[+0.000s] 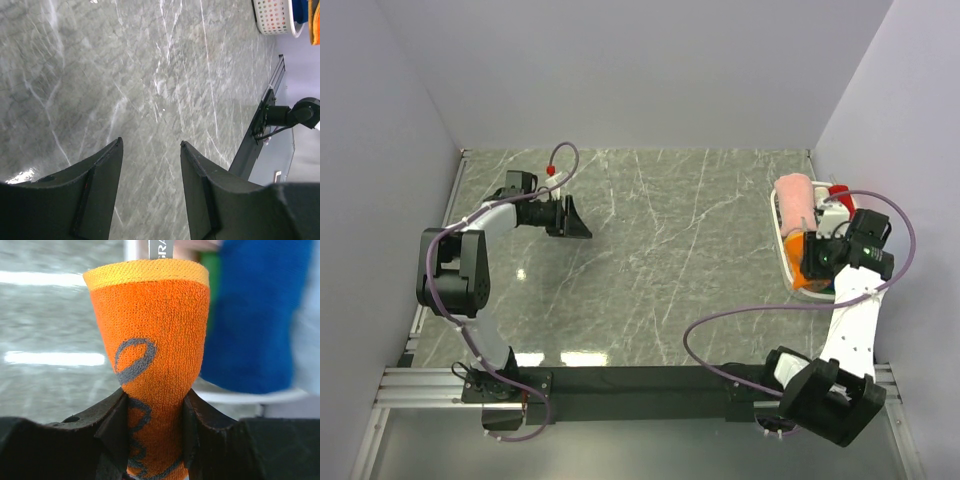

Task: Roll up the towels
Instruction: Place the rolled towel into the container

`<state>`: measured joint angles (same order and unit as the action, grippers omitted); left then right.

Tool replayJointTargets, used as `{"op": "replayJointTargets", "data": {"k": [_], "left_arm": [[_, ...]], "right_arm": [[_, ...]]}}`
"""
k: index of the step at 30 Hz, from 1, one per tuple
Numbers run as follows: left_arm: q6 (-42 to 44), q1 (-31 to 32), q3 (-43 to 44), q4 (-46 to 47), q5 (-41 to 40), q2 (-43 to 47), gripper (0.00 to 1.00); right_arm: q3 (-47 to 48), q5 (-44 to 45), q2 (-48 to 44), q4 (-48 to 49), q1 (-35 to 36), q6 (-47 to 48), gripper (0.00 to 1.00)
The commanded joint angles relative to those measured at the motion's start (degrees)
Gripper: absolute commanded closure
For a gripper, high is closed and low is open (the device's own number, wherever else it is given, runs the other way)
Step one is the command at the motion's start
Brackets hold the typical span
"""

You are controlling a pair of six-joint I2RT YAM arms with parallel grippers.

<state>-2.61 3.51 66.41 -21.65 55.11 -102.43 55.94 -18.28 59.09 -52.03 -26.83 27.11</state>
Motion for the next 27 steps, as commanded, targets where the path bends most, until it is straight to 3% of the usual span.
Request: {"op": "replayJointTargets", "data": {"k": [1,9,21,27], "left_arm": [[-0.90,0.10,-1.02,3.10,-0.18,3.12,0.45],[-1.52,-0.43,-2.60,4.16,0.08,3.38,0.44],[-4.06,-3.24,2.05,3.28,2.45,1.71,0.35],[-5.21,-4.64,-0.23,5.12,3.16,2.50,0.33]], "right_arm": [[2.50,7.11,0.58,2.54,-2.26,4.08,1.00],[2.51,17.92,6.12,13.79,-2.09,4.62,1.00],[-3.56,21.62,10.69,21.44,1.87,3.21,1.00],[-7.42,21.27,11.92,22.67,2.75,3.73,1.00]]}}
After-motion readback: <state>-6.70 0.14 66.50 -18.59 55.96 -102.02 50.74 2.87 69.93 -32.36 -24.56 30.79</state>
